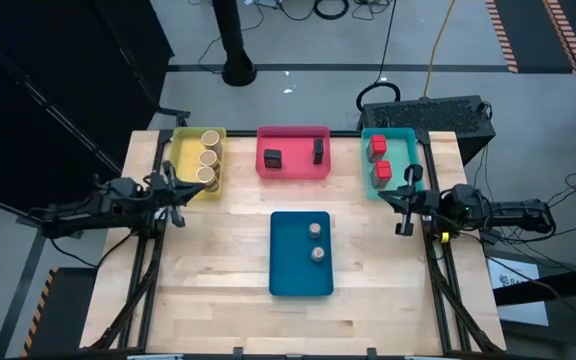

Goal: Sort spices by type
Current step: Return to Home Position

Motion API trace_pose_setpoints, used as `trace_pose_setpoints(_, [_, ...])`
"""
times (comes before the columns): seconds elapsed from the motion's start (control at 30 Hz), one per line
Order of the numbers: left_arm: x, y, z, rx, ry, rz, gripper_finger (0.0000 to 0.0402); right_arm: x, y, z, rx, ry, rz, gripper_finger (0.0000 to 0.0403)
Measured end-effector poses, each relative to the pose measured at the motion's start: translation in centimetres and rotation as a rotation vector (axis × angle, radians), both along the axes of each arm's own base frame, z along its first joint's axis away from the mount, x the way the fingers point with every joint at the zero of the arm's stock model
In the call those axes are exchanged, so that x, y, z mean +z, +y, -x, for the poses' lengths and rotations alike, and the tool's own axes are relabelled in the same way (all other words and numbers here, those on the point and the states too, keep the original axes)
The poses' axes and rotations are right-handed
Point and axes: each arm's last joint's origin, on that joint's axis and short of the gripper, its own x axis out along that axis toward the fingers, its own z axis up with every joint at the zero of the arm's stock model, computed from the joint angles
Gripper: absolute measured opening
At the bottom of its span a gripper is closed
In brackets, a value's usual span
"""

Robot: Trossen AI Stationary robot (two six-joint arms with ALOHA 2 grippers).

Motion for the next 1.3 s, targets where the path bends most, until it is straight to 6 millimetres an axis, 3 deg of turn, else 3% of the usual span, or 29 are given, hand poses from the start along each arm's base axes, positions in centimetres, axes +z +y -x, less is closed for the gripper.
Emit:
trace_pose_setpoints(0.13, [-2.2,0.0,-1.1,-0.025,-0.013,-0.001,0.0004,-1.4,0.1,0.0,0.024,-0.038,-0.008,0.0])
trace_pose_setpoints(0.33, [-5.0,0.0,-2.2,-0.061,-0.054,-0.054,0.0004,-1.6,0.2,-0.1,0.088,-0.004,-0.047,0.0])
trace_pose_setpoints(0.77, [-4.8,0.1,-2.1,0.003,-0.059,-0.083,0.001,-1.4,0.3,0.0,0.092,-0.03,0.049,0.0])
trace_pose_setpoints(1.3, [-5.0,0.2,-2.1,0.008,-0.041,-0.08,0.0028,-1.7,0.3,-0.2,0.093,0.008,0.019,0.0])
